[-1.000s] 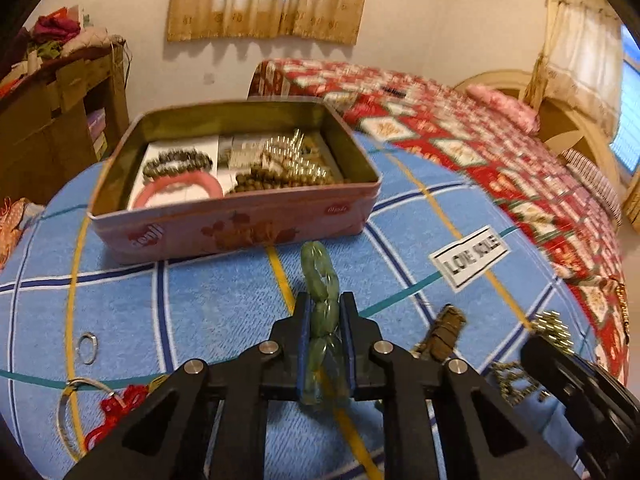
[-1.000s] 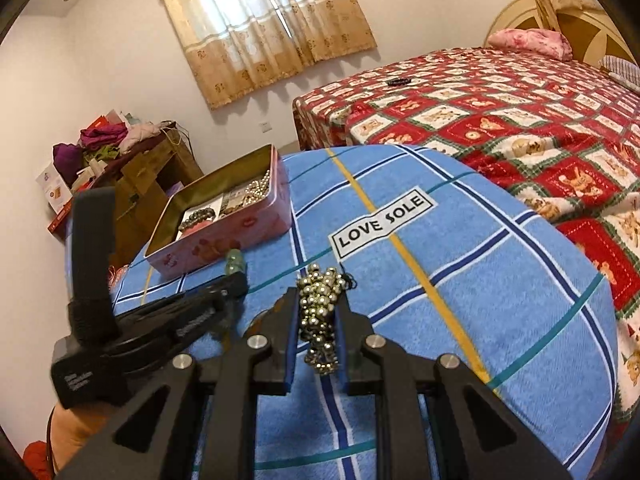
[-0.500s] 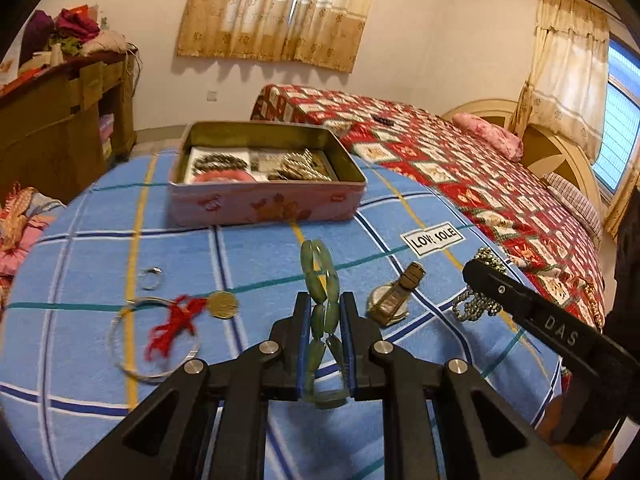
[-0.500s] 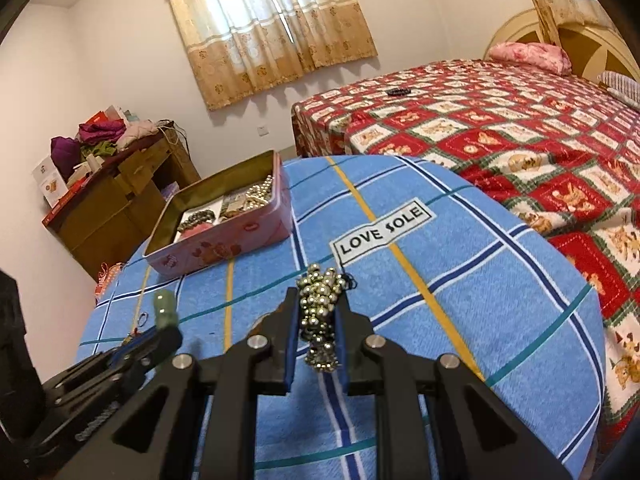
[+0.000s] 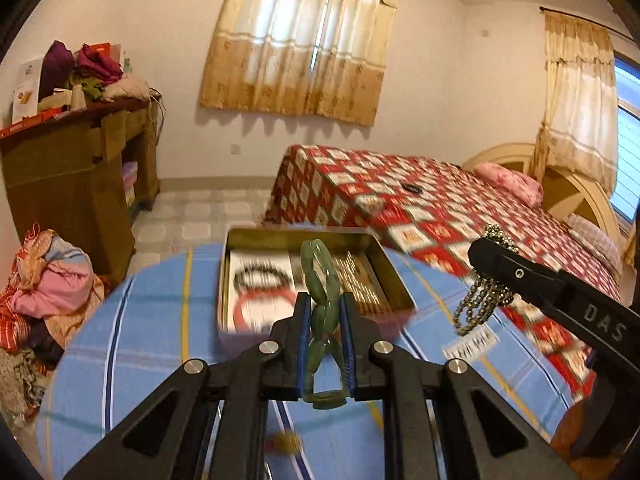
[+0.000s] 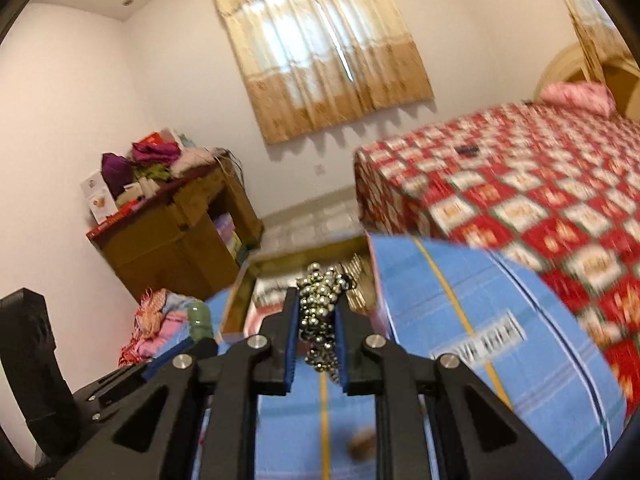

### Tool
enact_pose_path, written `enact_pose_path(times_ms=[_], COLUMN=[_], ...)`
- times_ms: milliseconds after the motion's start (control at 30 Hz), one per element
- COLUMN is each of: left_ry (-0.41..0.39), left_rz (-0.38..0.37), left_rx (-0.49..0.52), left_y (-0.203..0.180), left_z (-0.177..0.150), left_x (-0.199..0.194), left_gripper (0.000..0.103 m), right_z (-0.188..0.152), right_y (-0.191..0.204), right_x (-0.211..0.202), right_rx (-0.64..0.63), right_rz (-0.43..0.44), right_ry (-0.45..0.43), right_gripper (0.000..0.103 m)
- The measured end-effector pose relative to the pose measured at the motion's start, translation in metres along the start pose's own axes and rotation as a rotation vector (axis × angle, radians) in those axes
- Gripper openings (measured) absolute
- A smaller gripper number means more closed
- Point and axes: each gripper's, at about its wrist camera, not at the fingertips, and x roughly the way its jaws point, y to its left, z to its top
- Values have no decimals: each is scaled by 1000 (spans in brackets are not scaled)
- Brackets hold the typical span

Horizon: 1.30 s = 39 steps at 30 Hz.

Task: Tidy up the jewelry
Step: 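Lower the jade bangle and gold beads into the pink tin and open both tools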

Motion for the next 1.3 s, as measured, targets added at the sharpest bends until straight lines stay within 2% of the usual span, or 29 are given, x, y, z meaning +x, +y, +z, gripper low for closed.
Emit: enact_pose_path(times_ms=[233, 400, 500, 700, 900, 1300], left_ry=[11, 40, 57, 87, 119, 121], left_rz=[34, 73, 107, 169, 207, 217], left_rx=[-9, -3, 11, 32, 58, 55], left_y=[5, 9, 11, 20, 22, 22], left_z=[15, 17, 16, 9, 6, 6], left_x=[49, 77, 88, 99, 104, 106], left_gripper=[14, 14, 14, 14, 14, 14], right_z=[13, 11, 8, 1, -7, -12], right_y=[3, -2, -8, -15, -15, -14], right_x=[49, 91, 110, 126, 141, 149], right_rx=[-9, -2, 18, 24, 54, 48], right_rz=[-32, -102, -115, -131, -103, -75], right_ry=[-20, -1, 23, 61, 116, 152], right_gripper=[19, 19, 19, 19, 18, 19])
